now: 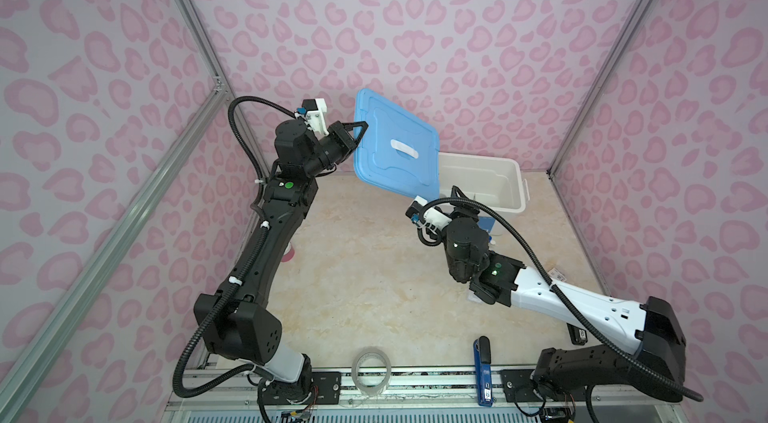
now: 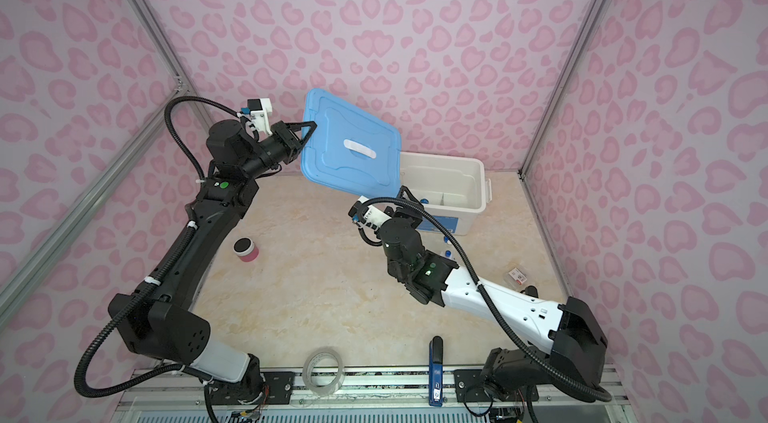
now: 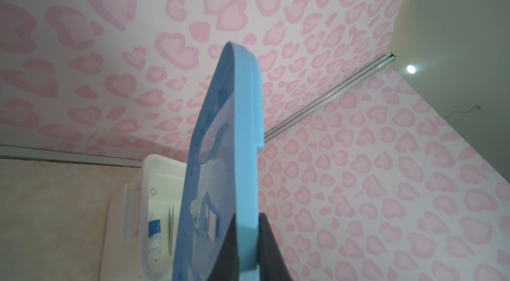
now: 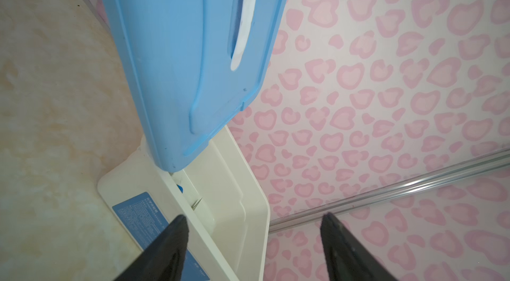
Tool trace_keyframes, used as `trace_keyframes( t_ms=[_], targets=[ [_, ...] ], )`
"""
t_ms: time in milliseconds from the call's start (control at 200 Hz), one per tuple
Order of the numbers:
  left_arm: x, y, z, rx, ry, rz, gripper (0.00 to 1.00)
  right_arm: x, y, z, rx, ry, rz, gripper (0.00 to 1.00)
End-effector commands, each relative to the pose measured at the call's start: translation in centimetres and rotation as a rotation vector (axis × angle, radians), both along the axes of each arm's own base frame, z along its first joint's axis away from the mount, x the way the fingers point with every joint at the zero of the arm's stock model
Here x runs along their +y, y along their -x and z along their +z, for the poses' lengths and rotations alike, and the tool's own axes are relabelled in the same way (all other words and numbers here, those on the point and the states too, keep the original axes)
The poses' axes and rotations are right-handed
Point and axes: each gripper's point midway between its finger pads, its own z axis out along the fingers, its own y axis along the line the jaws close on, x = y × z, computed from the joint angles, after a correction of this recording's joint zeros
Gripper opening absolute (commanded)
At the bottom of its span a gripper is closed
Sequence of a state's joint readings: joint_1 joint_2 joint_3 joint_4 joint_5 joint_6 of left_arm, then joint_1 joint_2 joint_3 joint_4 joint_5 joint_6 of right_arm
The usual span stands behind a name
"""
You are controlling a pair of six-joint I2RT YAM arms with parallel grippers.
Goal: Organize the chemistry lab equipment
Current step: 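Carry the blue lid with both grippers toward the white bin, then swing the blue lid flat above the white bin with both grippers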
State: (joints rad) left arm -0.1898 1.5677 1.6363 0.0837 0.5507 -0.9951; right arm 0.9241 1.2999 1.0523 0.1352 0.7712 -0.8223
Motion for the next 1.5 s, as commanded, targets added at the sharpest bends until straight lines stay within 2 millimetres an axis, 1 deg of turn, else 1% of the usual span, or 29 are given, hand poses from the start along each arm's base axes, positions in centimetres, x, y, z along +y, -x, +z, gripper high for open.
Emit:
trace_keyframes(
  t_ms=[0,20,105,130,175,185,205,260,295,335,450,520,625,730,795,870,1005,1180,1350,1495],
  targets=[
    [0.1,0.3,2.6,-0.101,0.024,-0.017,0.04,-2.0,1.0,-3.4,0.185,-0.149,0.037,0.76],
    [0.1,0.3,2.6,-0.102,0.025,-0.017,0.04,-2.6,1.0,-3.5,0.195,-0.18,0.034,0.76],
    [0.0,0.4,2.7,-0.094,0.034,-0.026,0.04,-5.5,0.3,-2.8,0.228,-0.354,-0.008,0.76],
    [0.0,0.5,3.2,-0.117,0.041,-0.032,0.04,-6.5,-0.2,-2.4,0.248,-0.426,-0.022,0.76],
    [-0.1,0.7,3.4,-0.121,0.05,-0.041,0.04,-8.3,-1.2,-1.8,0.287,-0.568,-0.047,0.76],
    [-0.2,0.7,3.4,-0.122,0.051,-0.043,0.04,-8.2,-1.3,-2.0,0.312,-0.596,-0.032,0.76],
    [-0.2,0.7,3.4,-0.121,0.055,-0.044,0.04,-8.9,-1.8,-1.7,0.339,-0.666,-0.031,0.76],
    [-0.3,0.9,3.7,-0.123,0.062,-0.052,0.03,-10.1,-3.1,-1.2,0.414,-0.825,-0.024,0.76],
    [-0.4,1.0,3.8,-0.125,0.065,-0.059,0.04,-10.4,-3.9,-1.0,0.456,-0.903,-0.006,0.76],
    [-0.5,1.1,3.8,-0.123,0.071,-0.065,0.03,-10.3,-4.7,-0.8,0.507,-0.975,0.045,0.75],
    [-1.0,1.7,4.2,-0.129,0.08,-0.094,0.04,-10.1,-7.1,-0.4,0.563,-1.108,0.149,0.75],
    [-1.5,2.0,4.2,-0.127,0.084,-0.123,0.04,-9.6,-8.1,-0.1,0.611,-1.185,0.236,0.76],
    [-1.9,2.2,4.0,-0.121,0.086,-0.141,0.04,-9.7,-9.6,0.0,0.628,-1.265,0.31,0.77],
    [-2.2,2.1,3.7,-0.109,0.098,-0.162,0.04,-9.2,-10.3,-0.6,0.655,-1.279,0.367,0.79],
    [-2.5,2.1,3.8,-0.105,0.107,-0.176,0.04,-8.9,-10.8,-1.4,0.675,-1.294,0.384,0.8],
    [-3.0,2.0,3.8,-0.102,0.112,-0.198,0.04,-8.5,-11.5,-1.8,0.691,-1.322,0.415,0.8],
    [-3.7,2.0,3.6,-0.094,0.116,-0.221,0.04,-7.1,-11.9,-1.5,0.726,-1.358,0.548,0.81],
    [-4.1,1.7,3.4,-0.088,0.121,-0.233,0.04,-6.6,-12.6,-1.7,0.74,-1.38,0.593,0.81],
    [-4.7,1.1,3.0,-0.074,0.124,-0.243,0.03,-5.9,-12.5,-2.2,0.767,-1.382,0.62,0.81],
    [-5.1,0.5,2.6,-0.067,0.122,-0.257,0.04,-5.8,-12.3,-2.2,0.762,-1.394,0.642,0.8]
  ],
)
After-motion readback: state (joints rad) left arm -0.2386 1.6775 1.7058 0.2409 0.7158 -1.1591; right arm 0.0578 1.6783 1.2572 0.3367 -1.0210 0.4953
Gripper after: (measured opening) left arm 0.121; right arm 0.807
